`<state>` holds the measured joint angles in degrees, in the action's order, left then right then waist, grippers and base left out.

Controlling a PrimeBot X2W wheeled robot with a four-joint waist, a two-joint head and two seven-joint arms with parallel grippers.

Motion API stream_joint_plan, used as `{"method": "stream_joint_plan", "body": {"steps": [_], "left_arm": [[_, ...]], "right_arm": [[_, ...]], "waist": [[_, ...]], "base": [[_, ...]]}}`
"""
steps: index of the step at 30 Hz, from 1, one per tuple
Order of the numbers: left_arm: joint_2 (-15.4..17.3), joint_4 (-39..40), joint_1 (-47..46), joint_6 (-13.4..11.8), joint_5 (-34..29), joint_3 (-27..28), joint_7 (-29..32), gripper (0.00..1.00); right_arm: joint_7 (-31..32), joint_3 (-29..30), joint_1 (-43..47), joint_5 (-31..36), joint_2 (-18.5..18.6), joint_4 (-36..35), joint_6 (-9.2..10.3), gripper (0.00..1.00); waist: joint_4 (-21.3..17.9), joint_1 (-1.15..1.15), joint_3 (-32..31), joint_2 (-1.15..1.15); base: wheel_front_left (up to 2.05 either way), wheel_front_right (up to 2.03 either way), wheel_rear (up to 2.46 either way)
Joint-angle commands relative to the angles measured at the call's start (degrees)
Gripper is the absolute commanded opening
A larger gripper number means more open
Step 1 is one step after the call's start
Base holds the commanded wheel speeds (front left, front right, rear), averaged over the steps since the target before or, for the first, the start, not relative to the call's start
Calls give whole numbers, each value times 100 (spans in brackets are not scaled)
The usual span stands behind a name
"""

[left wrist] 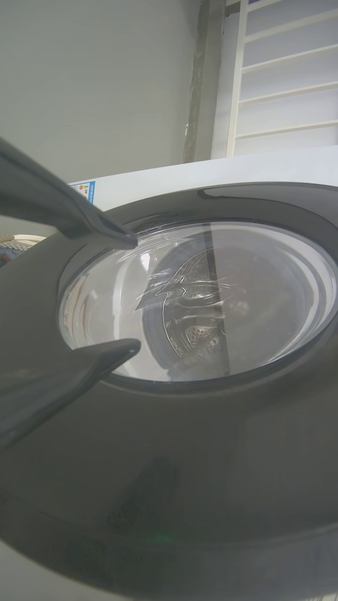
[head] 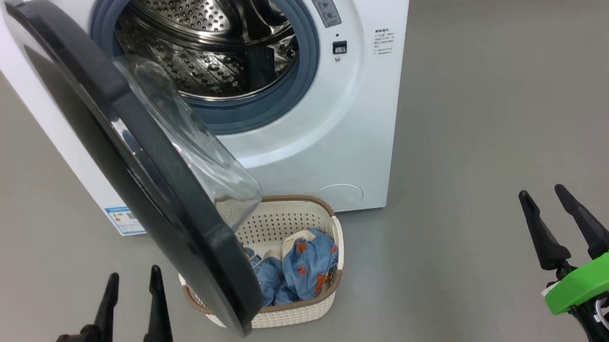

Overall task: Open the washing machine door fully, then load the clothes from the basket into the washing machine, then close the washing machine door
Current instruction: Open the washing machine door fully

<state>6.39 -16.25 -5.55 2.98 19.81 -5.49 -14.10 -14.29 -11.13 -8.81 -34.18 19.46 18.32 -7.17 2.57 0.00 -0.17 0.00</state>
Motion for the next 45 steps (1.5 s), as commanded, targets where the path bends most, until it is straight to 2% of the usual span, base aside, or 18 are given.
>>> {"method": "stream_joint_plan", "body": {"steps": [1,41,42,44,45], "left_arm": [[127,146,-161,-20,75,162,-9,100],[196,97,-284,-99,185,42,-50,100],[198,95,-290,-97,187,39,-52,91],[197,91,-301,-94,197,36,-54,34],[197,94,-307,-91,200,30,-56,0]], "right_arm": [[-70,-55,-47,92,109,-144,-32,100],[-71,-81,-168,201,-30,-77,-32,100],[-71,-83,-173,203,-31,-75,-32,100],[-71,-86,-181,208,-34,-67,-32,100],[-71,-87,-185,211,-36,-61,-32,100]], "waist": [[3,0,0,0],[20,0,71,0],[22,0,72,0],[24,0,69,0],[25,0,69,0]], "base": [[0,0,0],[0,0,0],[0,0,0],[0,0,0],[0,0,0]]}}
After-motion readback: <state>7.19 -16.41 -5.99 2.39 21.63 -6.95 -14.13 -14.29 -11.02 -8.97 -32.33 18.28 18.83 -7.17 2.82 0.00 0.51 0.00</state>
